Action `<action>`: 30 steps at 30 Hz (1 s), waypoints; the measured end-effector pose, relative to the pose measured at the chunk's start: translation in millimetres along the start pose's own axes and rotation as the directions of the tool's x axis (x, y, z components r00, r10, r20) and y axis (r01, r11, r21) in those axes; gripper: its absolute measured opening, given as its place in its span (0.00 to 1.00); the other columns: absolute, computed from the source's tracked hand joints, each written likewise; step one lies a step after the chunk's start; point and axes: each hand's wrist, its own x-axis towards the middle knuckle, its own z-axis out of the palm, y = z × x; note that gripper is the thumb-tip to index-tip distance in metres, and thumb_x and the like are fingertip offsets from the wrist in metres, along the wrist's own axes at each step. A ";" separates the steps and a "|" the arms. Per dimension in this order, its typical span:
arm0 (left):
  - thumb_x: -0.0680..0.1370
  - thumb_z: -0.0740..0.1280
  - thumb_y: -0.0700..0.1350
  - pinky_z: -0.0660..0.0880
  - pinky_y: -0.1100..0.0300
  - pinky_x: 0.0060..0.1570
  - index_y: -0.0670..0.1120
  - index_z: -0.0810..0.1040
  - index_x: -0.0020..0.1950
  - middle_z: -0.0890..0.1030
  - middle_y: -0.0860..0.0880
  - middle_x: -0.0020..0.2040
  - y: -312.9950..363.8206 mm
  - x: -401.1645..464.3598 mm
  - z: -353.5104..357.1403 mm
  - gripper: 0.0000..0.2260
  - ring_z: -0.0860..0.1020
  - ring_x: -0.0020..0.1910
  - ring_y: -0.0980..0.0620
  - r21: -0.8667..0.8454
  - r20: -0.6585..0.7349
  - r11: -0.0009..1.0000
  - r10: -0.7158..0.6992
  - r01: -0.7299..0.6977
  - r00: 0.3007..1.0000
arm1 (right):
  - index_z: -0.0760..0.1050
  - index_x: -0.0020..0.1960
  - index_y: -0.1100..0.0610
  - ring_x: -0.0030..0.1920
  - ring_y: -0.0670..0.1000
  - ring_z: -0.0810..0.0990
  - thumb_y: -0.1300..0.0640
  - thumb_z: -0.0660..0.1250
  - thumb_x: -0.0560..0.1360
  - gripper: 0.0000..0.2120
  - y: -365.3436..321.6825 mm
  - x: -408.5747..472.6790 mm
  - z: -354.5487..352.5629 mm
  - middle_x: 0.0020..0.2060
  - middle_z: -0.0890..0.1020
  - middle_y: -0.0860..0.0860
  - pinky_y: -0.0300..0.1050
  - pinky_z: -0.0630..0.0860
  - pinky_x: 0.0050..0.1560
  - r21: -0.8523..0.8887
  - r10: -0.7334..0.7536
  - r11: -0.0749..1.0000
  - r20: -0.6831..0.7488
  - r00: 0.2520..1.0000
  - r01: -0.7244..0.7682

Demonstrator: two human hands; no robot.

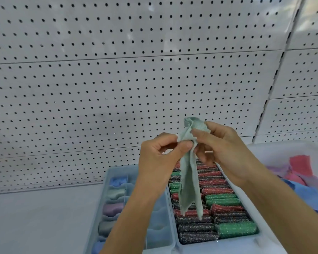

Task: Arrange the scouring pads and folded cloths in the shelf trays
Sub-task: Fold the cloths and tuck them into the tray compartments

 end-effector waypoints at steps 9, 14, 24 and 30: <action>0.73 0.66 0.51 0.78 0.63 0.40 0.45 0.84 0.42 0.83 0.51 0.36 4.1 4.2 -17.7 0.11 0.80 0.36 0.56 -0.185 -0.081 0.979 -0.097 0.080 0.992 | 0.74 0.39 0.63 0.34 0.50 0.74 0.65 0.66 0.74 0.05 -4.3 7.6 -3.4 0.32 0.77 0.53 0.41 0.72 0.34 -0.005 -0.112 0.993 -0.224 0.968 0.114; 0.74 0.64 0.51 0.79 0.58 0.42 0.51 0.87 0.42 0.84 0.50 0.40 8.7 12.6 -36.7 0.11 0.80 0.40 0.53 -0.210 0.017 0.966 -0.152 0.153 0.988 | 0.73 0.39 0.58 0.30 0.47 0.75 0.62 0.66 0.76 0.07 -9.0 11.4 -7.5 0.30 0.78 0.48 0.38 0.72 0.30 0.092 -0.085 0.990 -0.241 0.967 0.110; 0.79 0.58 0.57 0.80 0.56 0.43 0.46 0.83 0.47 0.84 0.49 0.42 9.3 14.1 -38.6 0.19 0.83 0.41 0.52 -0.349 0.045 0.889 -0.300 0.296 0.953 | 0.72 0.40 0.57 0.30 0.47 0.78 0.60 0.66 0.76 0.07 -11.3 9.2 0.1 0.31 0.80 0.49 0.38 0.73 0.27 0.128 -0.084 0.985 -0.222 0.972 0.114; 0.67 0.72 0.48 0.80 0.56 0.45 0.44 0.85 0.46 0.86 0.47 0.45 8.2 13.9 -35.4 0.11 0.83 0.44 0.50 -0.237 -0.035 0.940 -0.259 0.243 0.965 | 0.75 0.41 0.56 0.31 0.46 0.80 0.58 0.68 0.74 0.05 -6.2 8.6 -1.3 0.32 0.82 0.48 0.38 0.74 0.28 0.079 -0.093 0.991 -0.194 0.977 0.110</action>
